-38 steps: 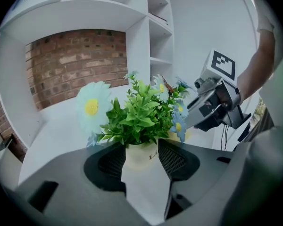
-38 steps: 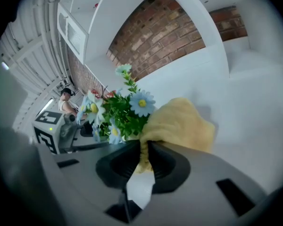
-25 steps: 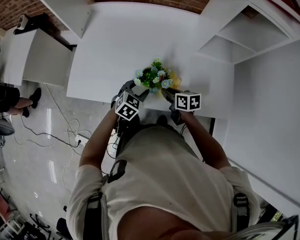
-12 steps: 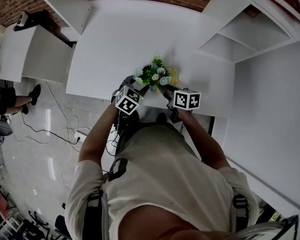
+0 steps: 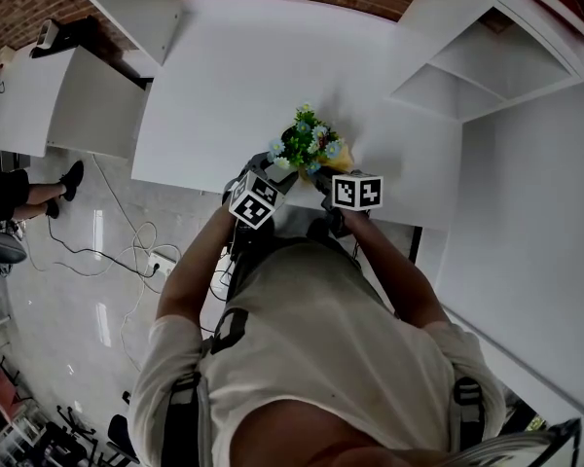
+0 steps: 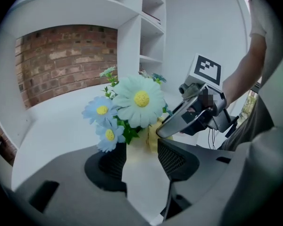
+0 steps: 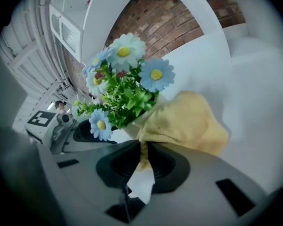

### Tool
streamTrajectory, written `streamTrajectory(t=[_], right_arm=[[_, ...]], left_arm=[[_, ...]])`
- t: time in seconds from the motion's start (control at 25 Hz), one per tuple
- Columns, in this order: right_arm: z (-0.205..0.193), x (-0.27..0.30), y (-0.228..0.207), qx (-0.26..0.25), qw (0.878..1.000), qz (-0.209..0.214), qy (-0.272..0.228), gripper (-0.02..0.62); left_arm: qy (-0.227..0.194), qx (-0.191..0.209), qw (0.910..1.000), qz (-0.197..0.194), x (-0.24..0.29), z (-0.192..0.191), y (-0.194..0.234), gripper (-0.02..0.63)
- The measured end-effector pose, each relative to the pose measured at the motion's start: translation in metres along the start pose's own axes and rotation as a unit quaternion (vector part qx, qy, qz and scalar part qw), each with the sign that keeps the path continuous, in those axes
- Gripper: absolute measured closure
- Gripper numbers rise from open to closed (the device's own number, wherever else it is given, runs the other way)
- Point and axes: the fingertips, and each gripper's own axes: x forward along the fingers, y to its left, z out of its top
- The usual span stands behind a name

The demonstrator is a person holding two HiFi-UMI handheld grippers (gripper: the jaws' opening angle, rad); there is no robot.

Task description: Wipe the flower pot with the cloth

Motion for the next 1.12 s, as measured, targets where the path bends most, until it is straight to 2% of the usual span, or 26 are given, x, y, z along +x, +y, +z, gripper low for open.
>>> streamTrajectory(t=[0.12, 0.2, 0.32, 0.48, 0.6, 0.88, 1.12], right_arm=[[-0.001, -0.005, 0.0, -0.003, 1.0, 0.001, 0.001, 0.534], [0.006, -0.014, 0.002, -0.003, 1.0, 0.006, -0.011, 0.534], [0.022, -0.029, 0.008, 0.001, 0.999, 0.021, -0.038, 0.534], [0.032, -0.029, 0.013, -0.006, 0.998, 0.03, -0.048, 0.534], [0.029, -0.022, 0.016, -0.008, 0.999, 0.031, -0.043, 0.534], [0.013, -0.01, 0.01, -0.009, 1.0, 0.02, -0.017, 0.534], [-0.006, 0.001, 0.001, -0.015, 1.0, 0.006, 0.018, 0.534]], left_arm=[[0.005, 0.03, 0.9994, 0.015, -0.009, -0.003, 0.012, 0.385], [0.001, 0.024, 0.9994, 0.024, -0.015, -0.003, 0.028, 0.377], [0.008, 0.018, 0.9998, 0.001, -0.013, 0.002, 0.04, 0.322], [0.018, 0.042, 0.9988, -0.021, -0.001, 0.009, 0.04, 0.307], [0.003, 0.032, 0.9991, -0.027, 0.006, 0.015, 0.032, 0.307], [-0.018, -0.003, 0.9994, 0.03, 0.009, 0.015, 0.024, 0.315], [-0.003, -0.006, 0.999, 0.044, 0.005, 0.007, 0.005, 0.316]])
